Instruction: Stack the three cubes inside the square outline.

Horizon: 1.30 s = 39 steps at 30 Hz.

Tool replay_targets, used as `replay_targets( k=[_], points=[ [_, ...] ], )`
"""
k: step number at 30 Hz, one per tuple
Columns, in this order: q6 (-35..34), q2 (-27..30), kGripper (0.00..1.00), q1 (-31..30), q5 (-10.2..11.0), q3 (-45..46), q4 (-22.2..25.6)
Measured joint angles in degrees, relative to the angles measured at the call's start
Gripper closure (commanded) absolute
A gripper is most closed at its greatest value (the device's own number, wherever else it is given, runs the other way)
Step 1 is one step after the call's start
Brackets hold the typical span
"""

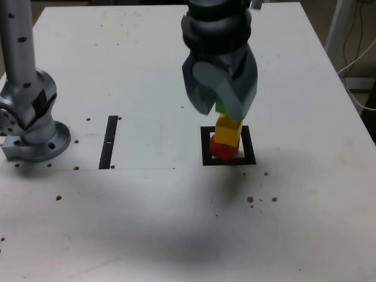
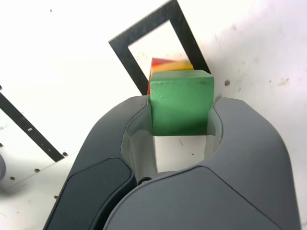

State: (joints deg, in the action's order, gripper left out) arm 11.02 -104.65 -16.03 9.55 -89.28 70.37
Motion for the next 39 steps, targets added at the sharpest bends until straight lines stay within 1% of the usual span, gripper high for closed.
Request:
replay_targets(
  k=[3, 7, 11, 13, 14, 16, 17, 19, 20, 22, 26, 30, 33, 39],
  points=[
    [-0.77, 0.07, 0.96, -0.59, -0.15, 1.40, -2.00],
    [-1.02, 0.06, 0.95, -0.67, -0.04, 3.24, -3.35],
    [-1.27, -0.30, 0.88, -0.68, 0.62, 4.27, -4.13],
    [-1.41, -0.63, 0.81, -0.68, 1.10, 4.49, -4.20],
    [-1.45, -0.66, 0.76, -0.71, 1.33, 4.49, -4.17],
    [-1.63, -0.77, 0.63, -0.73, 1.95, 4.52, -3.85],
    [-1.77, -0.84, 0.54, -0.73, 2.27, 4.58, -3.57],
    [-2.02, -0.88, 0.40, -0.73, 3.05, 4.79, -3.11],
    [-2.15, -0.89, 0.35, -0.73, 3.36, 4.96, -2.93],
    [-2.25, -0.89, 0.27, -0.80, 3.60, 5.19, -2.71],
    [-2.30, -0.49, 0.18, -1.51, 3.95, 5.48, -2.72],
    [-2.69, 2.12, 0.07, -2.17, 4.44, 5.52, -2.77],
    [-3.27, 3.52, 0.01, -2.57, 4.58, 5.92, -2.22],
    [-3.99, 6.34, 0.01, -2.87, 4.72, 7.43, -0.88]
  ],
)
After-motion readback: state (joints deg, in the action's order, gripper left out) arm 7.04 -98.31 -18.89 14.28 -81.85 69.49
